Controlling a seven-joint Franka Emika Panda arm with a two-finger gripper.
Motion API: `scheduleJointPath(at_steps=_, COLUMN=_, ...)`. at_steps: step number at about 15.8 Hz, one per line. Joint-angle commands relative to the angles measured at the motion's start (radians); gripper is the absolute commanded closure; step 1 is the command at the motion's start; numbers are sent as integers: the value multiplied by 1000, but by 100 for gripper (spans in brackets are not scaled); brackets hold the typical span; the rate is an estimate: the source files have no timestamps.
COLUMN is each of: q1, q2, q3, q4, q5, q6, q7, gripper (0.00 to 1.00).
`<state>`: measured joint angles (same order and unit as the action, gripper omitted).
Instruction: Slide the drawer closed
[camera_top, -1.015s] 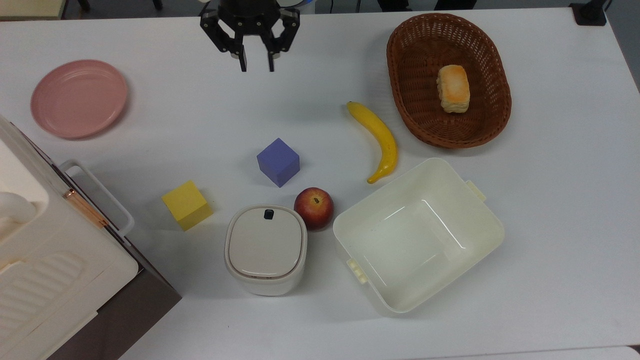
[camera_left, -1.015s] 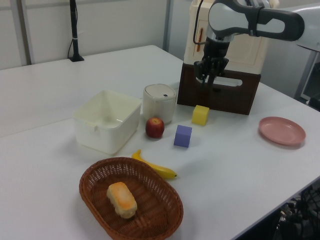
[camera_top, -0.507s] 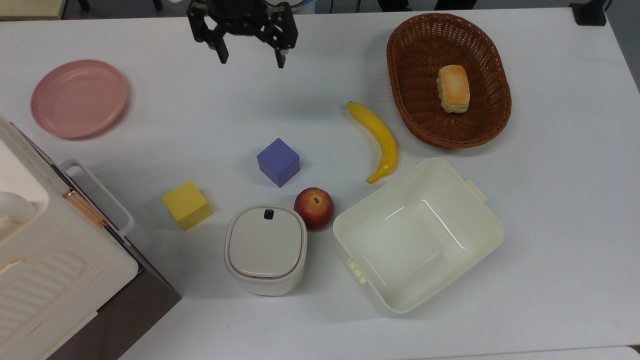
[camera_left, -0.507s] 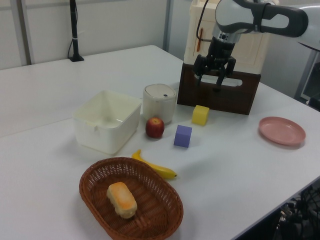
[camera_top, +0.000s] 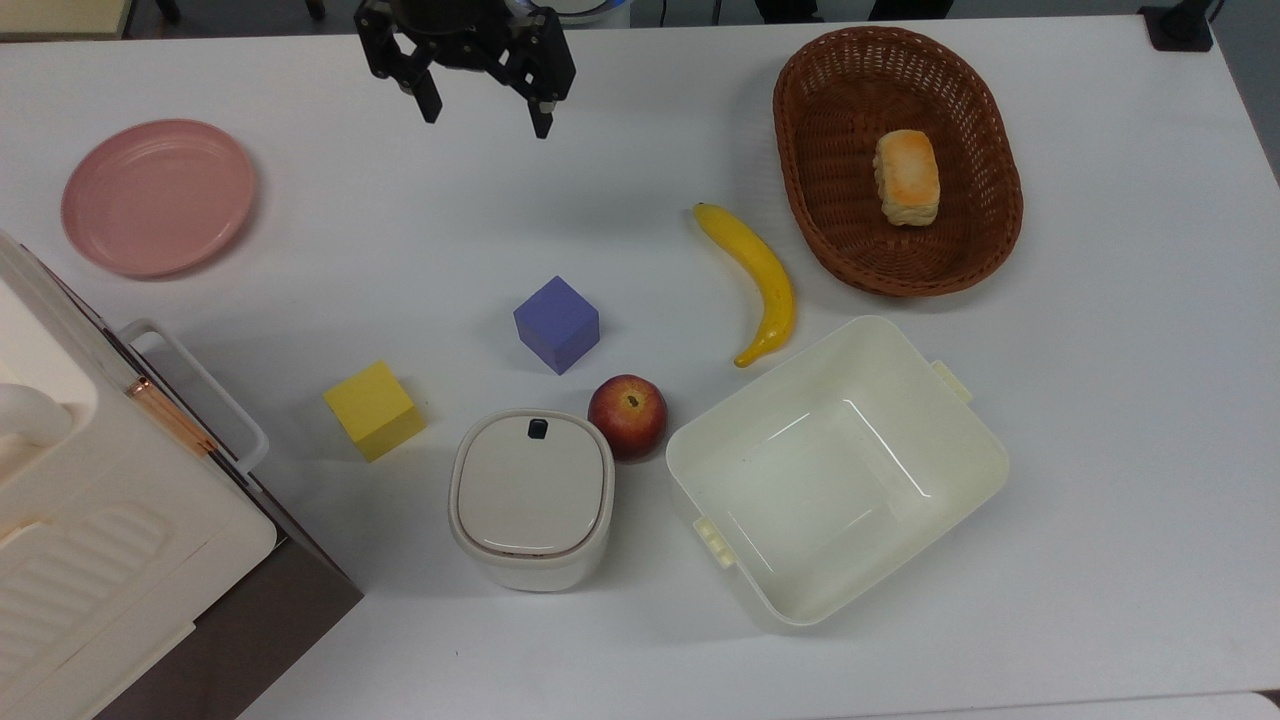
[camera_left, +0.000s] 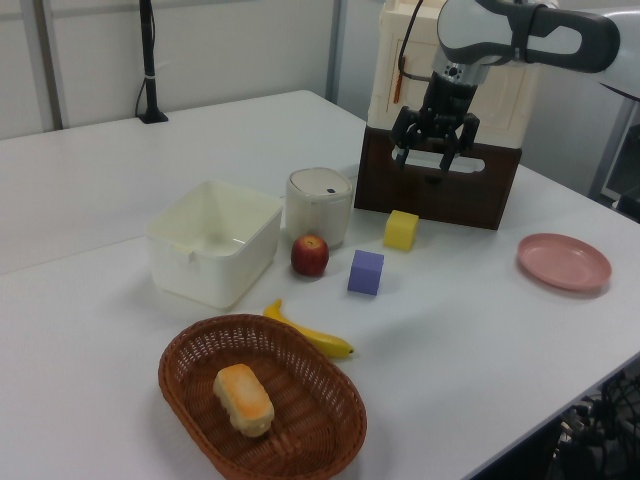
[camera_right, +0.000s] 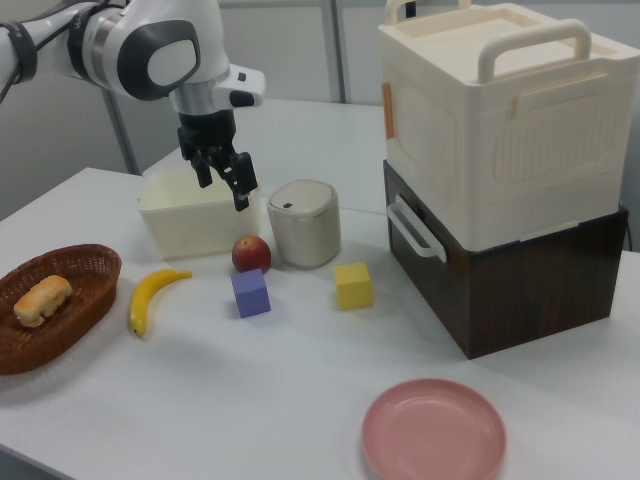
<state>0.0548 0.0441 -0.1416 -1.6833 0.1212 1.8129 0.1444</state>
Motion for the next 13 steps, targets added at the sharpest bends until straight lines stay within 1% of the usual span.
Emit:
scheduleJointPath(at_steps=1, q1=7, q2=-27, q3=-9, q4=-12, q5=20, q6=-33, q7=-15, gripper=0)
scheduleJointPath(at_steps=3, q1=10, q2=-27, q3=-9, q4=-12, q5=11, q6=-33, q7=-34, gripper=0)
scheduleJointPath(at_steps=6, q1=10, q2=-27, q3=-7, q4=-12, q5=8, q6=-52, q7=-136, gripper=0)
scheduleJointPath(at_steps=7, q1=8, q2=-27, q3=-7, q4=-12, q5=8, q6=-56, q7=-147, gripper=0)
scheduleJointPath(at_steps=11, q1=7, q2=-21, q3=-4, q4=-10, q5=8, q6=-55, q7=-143, gripper=0)
scheduleJointPath(at_steps=13, q1=7, q2=-12, q3=-1, q4=5, q5=8, q6=-56, q7=-143, gripper=0)
